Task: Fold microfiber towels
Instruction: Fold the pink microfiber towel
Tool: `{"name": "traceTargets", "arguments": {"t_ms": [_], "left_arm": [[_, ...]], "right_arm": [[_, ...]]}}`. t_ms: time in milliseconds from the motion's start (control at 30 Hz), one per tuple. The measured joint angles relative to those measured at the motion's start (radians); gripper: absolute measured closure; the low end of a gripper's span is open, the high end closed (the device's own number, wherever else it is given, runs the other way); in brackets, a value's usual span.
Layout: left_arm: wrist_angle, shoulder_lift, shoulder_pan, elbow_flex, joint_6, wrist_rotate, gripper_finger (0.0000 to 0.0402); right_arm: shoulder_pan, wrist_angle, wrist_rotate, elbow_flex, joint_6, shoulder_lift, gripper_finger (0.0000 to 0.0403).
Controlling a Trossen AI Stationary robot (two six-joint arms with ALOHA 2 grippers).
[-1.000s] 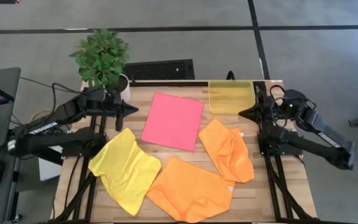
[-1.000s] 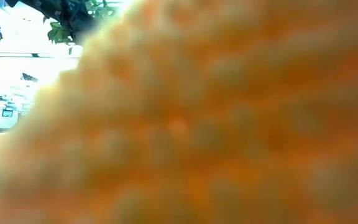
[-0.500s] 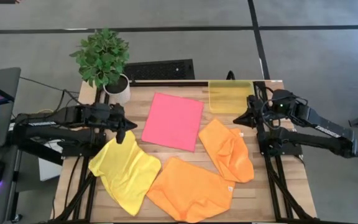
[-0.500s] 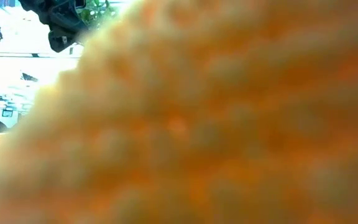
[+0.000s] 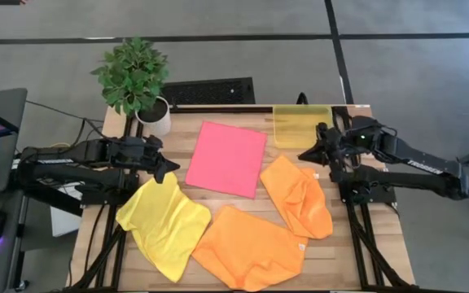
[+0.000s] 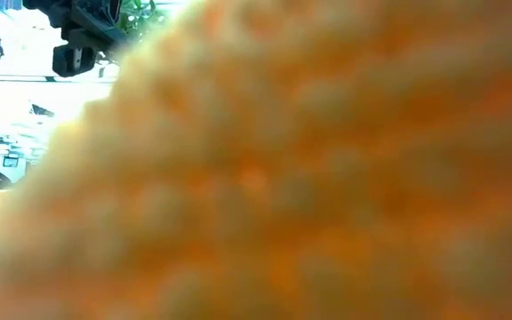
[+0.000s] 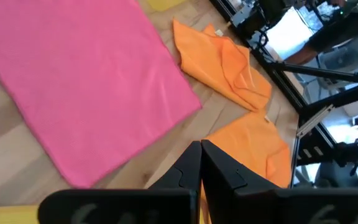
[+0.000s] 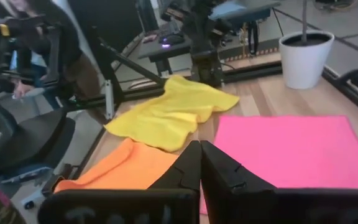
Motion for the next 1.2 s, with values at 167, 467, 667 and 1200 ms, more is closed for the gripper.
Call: {"name": "traceTargets", "arguments": {"t_ms": [167,467,667,1200], "left_arm": [[0.0,0.056,-0.018,-0.002,-0.003,0.03,0.0401],[-0.005,0.262,-0.054,-0.002,0.028,0.007,0.0401],[-0.019,0.372,-0.054,-0.002,-0.009,0.007,0.0401],[-0.029,0.595,-0.053,-0.002,-0.202,0.044,0.0345]], "right_arm": [[0.0,0.054,0.045,0.001,0.033,0.105,0.0392],[-0.021,-0.069,0.083,0.146,0.079,0.373,0.0395],[-0.035,-0.166,0.055,0.261,-0.027,0.483,0.0396],[-0.074,-0.2,0.065,0.317,-0.088,0.507,0.0392]]}}
